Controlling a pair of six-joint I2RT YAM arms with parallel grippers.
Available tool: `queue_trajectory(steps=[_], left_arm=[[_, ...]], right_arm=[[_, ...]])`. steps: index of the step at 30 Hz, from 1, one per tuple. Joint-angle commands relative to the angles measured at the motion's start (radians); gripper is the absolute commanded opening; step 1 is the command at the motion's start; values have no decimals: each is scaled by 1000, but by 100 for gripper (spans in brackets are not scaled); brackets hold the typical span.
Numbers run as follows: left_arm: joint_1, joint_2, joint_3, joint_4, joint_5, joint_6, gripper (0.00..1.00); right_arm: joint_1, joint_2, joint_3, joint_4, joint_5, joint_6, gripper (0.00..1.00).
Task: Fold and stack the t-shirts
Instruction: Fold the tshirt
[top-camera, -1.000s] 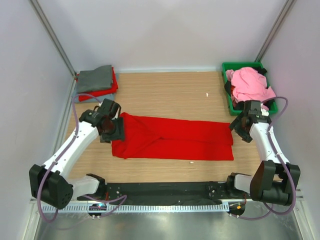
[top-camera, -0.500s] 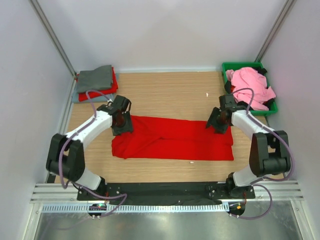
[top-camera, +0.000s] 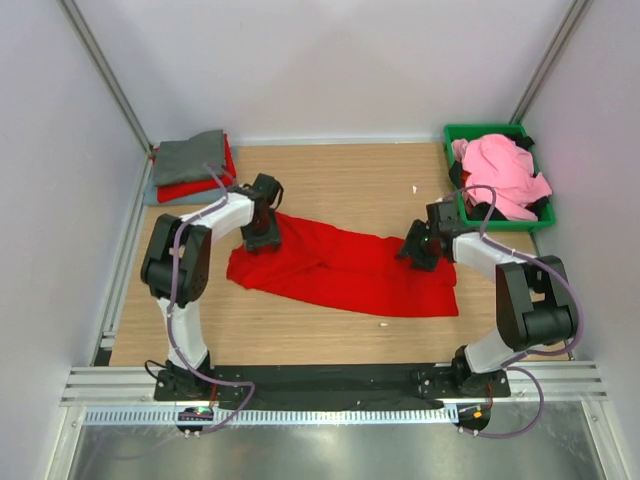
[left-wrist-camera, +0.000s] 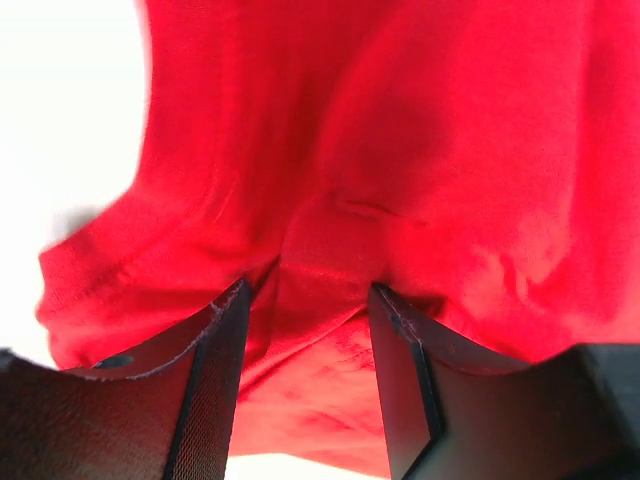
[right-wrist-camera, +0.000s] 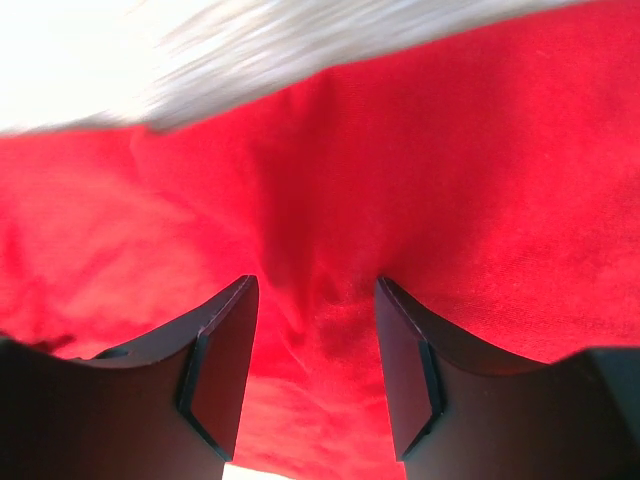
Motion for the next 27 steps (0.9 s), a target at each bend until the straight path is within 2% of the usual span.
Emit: queue_trajectory(steps=[1,2,3,4,5,6,7,8,9,10,11,13,14,15,16,18,20,22,25,27], left_arm=[[0,202,213,-1,-72,32,52],[0,258,286,-30,-70,41,52],[0,305,448,-91,-68,50,52],[0,418,539,-123,-65,69,52],[0,477,642,-160,-68,78,52],[0,537,862,-233,-67,90,52],[0,615,990,-275,-46,116,53],[-2,758,1132,-370,-27,127,52],[0,840,1406,-396,11,142,53],[0,894,1506,-400,63,153,54],[-2,925,1555,-337,179,164,55],[-6,858,1428,-213,243,161,59],[-14,741,1346,-77,273,165,62],[-19,694,1235,-33,277,168,72],[-25,653,1217,-15,275,179,76],[-37,575,1261,-31,293,219,87],[-42,525,1313,-79,291,233,95],[-42,426,1309,-138,249,242,97],[-40,251,1225,-199,169,274,98],[-40,112,1081,-225,152,308,98]], right_arm=[[57,23,-165,54,-93,93,57],[100,4,-187,67,-98,144,57],[128,-15,-207,94,-101,181,57],[164,-63,-245,108,-101,217,57],[206,-81,-264,125,-98,318,57],[312,-107,-284,177,-100,368,58],[368,-138,-304,195,-97,415,58],[423,-149,-304,208,-78,470,59],[533,-157,-295,218,-69,529,60],[572,-158,-254,203,-57,547,61],[605,-164,-226,180,-45,552,62],[640,-184,-136,76,7,522,63],[640,-209,-103,35,33,505,64],[640,-218,-72,-38,67,480,65],[640,-224,2,-79,87,431,66],[642,-215,88,-190,113,377,67],[642,-198,197,-240,113,322,68],[640,-180,300,-260,169,279,69],[634,-119,447,-303,241,219,71],[604,-39,553,-309,245,146,71]])
